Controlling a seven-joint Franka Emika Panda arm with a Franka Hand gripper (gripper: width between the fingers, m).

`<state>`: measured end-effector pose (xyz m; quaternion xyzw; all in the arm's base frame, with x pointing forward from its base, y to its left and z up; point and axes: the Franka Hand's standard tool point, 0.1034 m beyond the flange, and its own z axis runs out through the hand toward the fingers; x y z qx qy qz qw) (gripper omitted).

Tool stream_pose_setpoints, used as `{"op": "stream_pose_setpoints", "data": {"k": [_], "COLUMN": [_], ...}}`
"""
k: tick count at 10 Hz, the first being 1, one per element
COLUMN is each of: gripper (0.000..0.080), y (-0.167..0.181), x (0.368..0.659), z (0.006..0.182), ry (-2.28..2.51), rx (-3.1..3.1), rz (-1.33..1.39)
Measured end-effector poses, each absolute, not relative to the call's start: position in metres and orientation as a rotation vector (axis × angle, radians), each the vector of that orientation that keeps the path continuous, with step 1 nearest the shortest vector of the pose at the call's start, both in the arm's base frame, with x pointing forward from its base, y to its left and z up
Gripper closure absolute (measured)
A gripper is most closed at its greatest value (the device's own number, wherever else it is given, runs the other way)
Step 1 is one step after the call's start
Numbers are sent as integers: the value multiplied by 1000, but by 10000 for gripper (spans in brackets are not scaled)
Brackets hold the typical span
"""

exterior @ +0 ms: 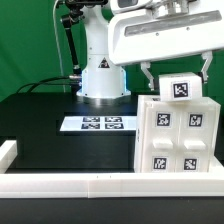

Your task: Assemble cabinet

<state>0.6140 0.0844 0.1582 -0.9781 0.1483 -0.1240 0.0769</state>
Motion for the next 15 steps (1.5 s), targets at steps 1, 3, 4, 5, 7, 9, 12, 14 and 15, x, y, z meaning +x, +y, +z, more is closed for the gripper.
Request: {"op": "stream_pose_setpoints", "data": {"k": [1,3,4,5,7,9,12,14,15], "gripper": [238,238,238,238,238,238,238,238,238], "y": [83,79,78,78,75,74,74,73,73], "x": [614,614,614,614,614,612,612,612,612], "z": [158,156,156,156,155,154,154,155,155], "ry": [563,736,790,841,1032,1284,1569,1730,1831], "rx": [-2900,-2843,-2821,-2802,-2720,-2580,-2389,-2252,-2155], "rz": [-360,-338,-331,-324,-299,-266,-214,-176,-149]}}
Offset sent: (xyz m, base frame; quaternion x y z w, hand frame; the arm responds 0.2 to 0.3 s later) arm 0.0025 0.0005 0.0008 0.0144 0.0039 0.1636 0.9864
